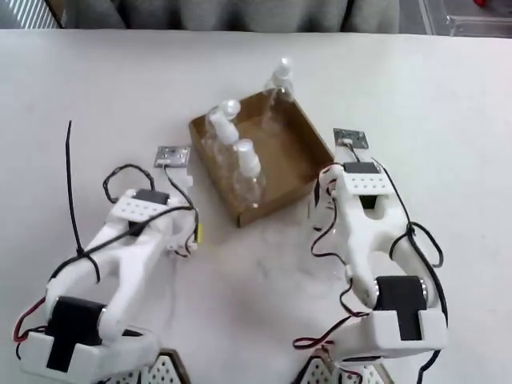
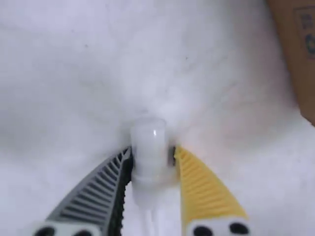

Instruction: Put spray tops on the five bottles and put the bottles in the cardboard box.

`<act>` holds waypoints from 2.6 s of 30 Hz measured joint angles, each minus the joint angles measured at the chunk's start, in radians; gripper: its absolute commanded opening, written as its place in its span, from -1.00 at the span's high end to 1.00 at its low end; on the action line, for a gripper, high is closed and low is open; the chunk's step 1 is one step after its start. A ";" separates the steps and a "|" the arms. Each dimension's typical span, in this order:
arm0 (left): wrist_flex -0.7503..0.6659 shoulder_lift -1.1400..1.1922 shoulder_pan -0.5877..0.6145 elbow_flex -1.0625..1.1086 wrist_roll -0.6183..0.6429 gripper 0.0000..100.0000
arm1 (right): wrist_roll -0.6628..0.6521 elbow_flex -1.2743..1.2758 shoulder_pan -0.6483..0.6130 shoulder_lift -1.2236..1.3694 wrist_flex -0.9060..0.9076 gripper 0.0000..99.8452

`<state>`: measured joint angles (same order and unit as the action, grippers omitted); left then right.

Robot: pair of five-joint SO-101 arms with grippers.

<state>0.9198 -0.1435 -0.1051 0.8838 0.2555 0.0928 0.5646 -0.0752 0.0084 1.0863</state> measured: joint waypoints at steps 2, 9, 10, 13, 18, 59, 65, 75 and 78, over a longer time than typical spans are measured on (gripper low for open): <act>0.000 0.000 0.000 0.000 0.000 0.96 | 0.000 0.000 0.000 0.000 -0.014 0.43; 0.002 0.000 0.000 0.000 0.000 0.96 | 0.048 -0.002 0.018 0.000 -0.058 0.42; 0.002 0.000 0.000 0.000 0.000 0.96 | 0.078 -0.005 0.023 0.000 -0.055 0.42; 0.002 0.000 0.000 -0.002 0.000 0.96 | 0.161 -0.028 0.029 -0.002 -0.041 0.43; 0.005 0.000 0.000 -0.002 -0.028 0.96 | 0.198 -0.032 0.026 -0.002 -0.041 0.50; 0.005 0.000 -0.008 -0.003 -0.037 0.96 | 0.198 -0.034 0.037 0.052 -0.089 0.96; 0.005 0.000 -0.008 -0.003 -0.037 0.96 | 0.147 -0.029 0.121 -0.029 -0.066 0.97; 0.014 0.000 -0.005 -0.003 -0.037 0.96 | 0.146 0.201 0.112 -0.373 -0.198 0.96; 0.060 -0.040 0.012 -0.002 -0.040 0.96 | 0.146 0.216 0.086 -0.474 -0.253 0.96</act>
<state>0.9797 -0.1834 -0.0928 0.8823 0.2156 0.2386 0.7810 0.0107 -0.4657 0.8332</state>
